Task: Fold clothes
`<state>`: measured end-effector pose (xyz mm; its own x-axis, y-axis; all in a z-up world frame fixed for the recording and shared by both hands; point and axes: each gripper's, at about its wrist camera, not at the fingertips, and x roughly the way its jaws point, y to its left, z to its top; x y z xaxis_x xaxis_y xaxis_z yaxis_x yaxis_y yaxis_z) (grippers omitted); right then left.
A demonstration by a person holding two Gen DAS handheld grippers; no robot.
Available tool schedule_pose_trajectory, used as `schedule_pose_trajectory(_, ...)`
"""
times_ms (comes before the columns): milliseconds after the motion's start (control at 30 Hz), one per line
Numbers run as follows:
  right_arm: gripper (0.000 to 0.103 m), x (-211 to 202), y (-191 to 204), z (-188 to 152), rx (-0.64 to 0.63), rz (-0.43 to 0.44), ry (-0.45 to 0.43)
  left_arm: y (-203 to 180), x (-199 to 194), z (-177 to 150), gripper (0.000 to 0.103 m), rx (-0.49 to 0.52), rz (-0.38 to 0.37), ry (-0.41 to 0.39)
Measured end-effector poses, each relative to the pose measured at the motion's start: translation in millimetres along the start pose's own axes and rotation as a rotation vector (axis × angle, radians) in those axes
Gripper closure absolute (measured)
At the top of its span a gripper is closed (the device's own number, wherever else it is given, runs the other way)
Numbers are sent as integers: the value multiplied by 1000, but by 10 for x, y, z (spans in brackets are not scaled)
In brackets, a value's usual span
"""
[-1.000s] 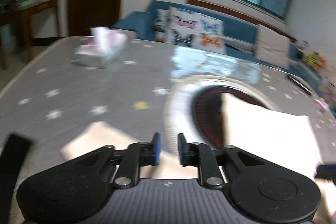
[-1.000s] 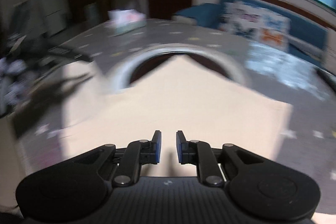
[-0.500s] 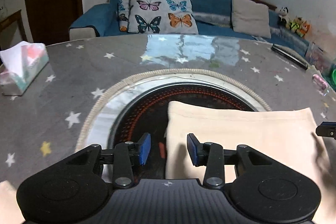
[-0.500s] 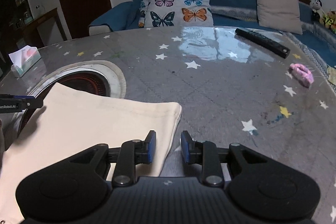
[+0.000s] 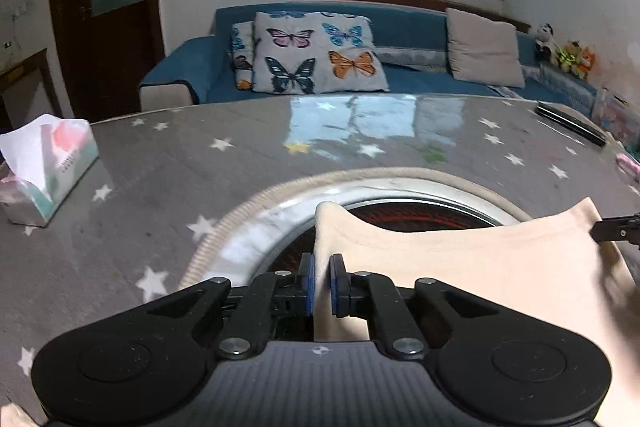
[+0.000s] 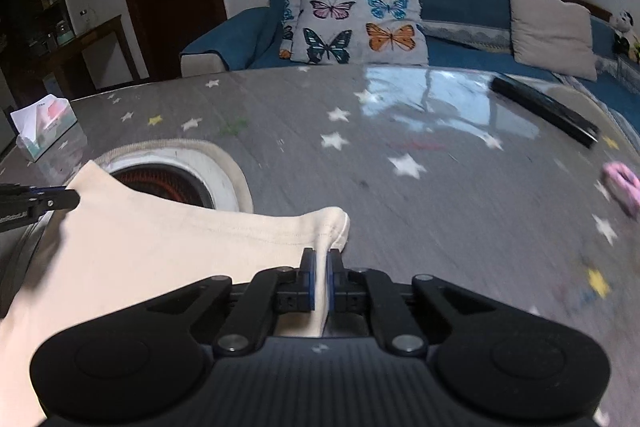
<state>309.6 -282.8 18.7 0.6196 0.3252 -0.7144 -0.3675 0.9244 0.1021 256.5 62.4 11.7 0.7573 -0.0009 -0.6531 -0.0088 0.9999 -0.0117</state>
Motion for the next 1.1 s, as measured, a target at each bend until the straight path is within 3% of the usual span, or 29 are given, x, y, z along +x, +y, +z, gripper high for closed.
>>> schedule_pose_trajectory(167,97,299,107,229,-20,2,1,241,158,67,94,-48,28,28)
schedule_pose_trajectory(233,92,355,156,289,-40,-18,1,256,117,45,94,-51,23,34)
schedule_pose_trajectory(433,83,-43,260,252,-125,-1,5,221,-106,-51,87,-29,0,42)
schedule_pose_trajectory(567,79,-452,393,27,-192,47,30,99,-387,-217,66,12,-30,36)
schedule_pose_trajectory(700,68,-778,667,-336,-294,126,71,-112,-754,-523,62,78,-88,43)
schedule_pose_trajectory(867,67,-1001,1034,-814,-410,213,123,-373,-1152,-886,57,146,-166,45)
schedule_pose_trajectory(1100,67,-1212,1318,-1269,-530,192,110,-660,-1475,-1226,57,285,-240,19)
